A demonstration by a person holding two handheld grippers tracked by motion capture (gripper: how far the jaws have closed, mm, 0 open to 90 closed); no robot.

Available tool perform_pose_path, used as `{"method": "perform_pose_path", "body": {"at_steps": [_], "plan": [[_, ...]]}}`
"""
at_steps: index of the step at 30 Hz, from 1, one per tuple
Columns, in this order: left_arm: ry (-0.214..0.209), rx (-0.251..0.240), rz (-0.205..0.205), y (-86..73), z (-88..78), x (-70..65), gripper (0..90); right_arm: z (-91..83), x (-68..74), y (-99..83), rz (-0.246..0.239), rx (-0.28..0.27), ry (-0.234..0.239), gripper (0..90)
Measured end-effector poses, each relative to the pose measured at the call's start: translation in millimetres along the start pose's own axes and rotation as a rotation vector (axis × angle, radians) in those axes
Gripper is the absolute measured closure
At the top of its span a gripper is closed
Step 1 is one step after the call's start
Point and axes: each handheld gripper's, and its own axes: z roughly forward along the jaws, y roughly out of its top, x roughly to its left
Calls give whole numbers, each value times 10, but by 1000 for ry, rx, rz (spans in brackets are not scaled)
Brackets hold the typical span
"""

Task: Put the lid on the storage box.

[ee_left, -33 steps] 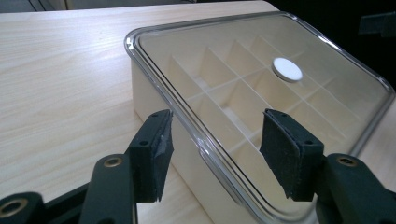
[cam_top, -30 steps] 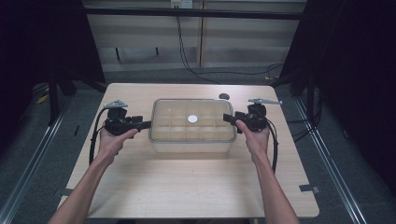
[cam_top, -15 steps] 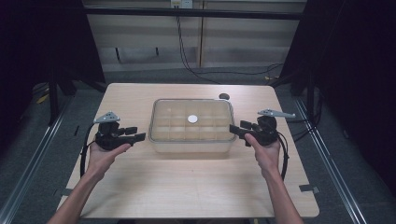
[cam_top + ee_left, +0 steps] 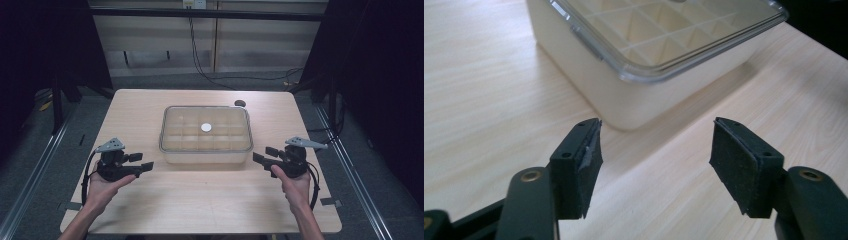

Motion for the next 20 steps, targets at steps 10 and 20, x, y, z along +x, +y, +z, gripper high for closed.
{"method": "perform_pose_path", "body": {"at_steps": [10, 20], "plan": [[23, 33, -2, -338, -148, -109, 337, -178, 62, -270, 12, 17, -8, 300], [-15, 93, -11, -619, -162, -181, 320, -306, 35, -552, 42, 25, -28, 267]]}}
